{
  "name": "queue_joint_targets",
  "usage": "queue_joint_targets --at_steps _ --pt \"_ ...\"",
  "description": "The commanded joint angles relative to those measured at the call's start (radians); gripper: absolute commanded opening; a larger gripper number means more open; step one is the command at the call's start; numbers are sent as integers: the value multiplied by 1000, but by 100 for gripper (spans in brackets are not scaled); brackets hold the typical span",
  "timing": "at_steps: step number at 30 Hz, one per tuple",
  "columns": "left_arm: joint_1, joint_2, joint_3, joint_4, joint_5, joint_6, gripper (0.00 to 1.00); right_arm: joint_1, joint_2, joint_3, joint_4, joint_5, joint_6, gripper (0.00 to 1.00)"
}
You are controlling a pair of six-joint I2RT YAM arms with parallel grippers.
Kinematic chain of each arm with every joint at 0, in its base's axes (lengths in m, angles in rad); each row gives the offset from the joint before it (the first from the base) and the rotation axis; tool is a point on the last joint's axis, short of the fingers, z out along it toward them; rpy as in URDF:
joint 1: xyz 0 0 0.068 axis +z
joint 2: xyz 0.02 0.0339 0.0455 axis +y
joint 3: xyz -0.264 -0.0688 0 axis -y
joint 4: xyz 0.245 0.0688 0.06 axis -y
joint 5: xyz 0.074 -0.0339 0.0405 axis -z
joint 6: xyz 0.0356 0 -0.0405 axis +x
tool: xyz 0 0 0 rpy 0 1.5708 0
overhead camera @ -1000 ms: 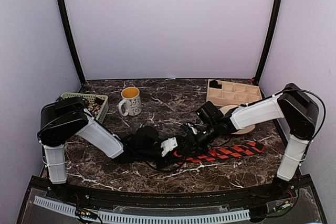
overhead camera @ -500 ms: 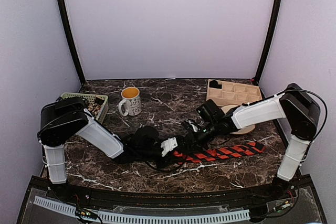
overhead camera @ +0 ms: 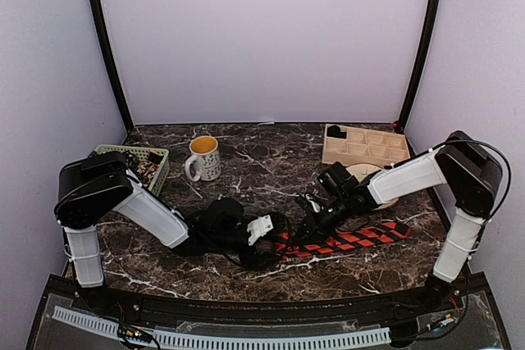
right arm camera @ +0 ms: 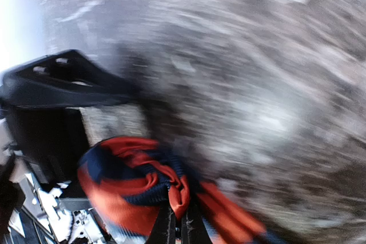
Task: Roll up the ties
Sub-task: Roll the tie at the center of the board.
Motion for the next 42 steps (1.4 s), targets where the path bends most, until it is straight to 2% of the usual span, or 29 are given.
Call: queue_joint_targets --at_steps 1,7,15,20,24,27,29,31,33,35,37,39,42 --pt "-5 -45 -16 -22 86 5 87 -35 -4 -65 -102 103 -61 0" --pt "-6 32 60 -17 103 -32 89 -42 2 -61 -109 119 -74 0" --pt "-9 173 182 -6 117 -67 83 -42 2 -33 -114 109 -79 0" --pt "-15 188 139 -7 72 -3 66 -38 -20 -9 -119 86 -69 0" --pt "-15 166 70 7 39 49 57 -13 -48 4 -116 65 -39 0" --pt "-13 146 29 10 -2 74 35 17 -49 0 -100 55 -13 0" --pt "-14 127 3 21 -17 75 28 31 -38 -5 -84 51 1 0" --pt "-14 109 -19 24 -25 78 26 42 -25 2 -72 52 9 0" --pt "-14 90 -39 27 -15 76 29 42 -14 10 -74 60 10 0" --pt "-14 66 -51 35 20 69 50 39 0 15 -86 78 -2 0" --pt "-14 42 -63 45 54 55 65 29 19 3 -89 91 -13 0" --pt "-14 22 -66 52 71 41 70 21 37 -19 -84 100 -23 0" --pt "-13 9 -62 76 94 -12 72 19 53 -50 -73 113 -37 0"
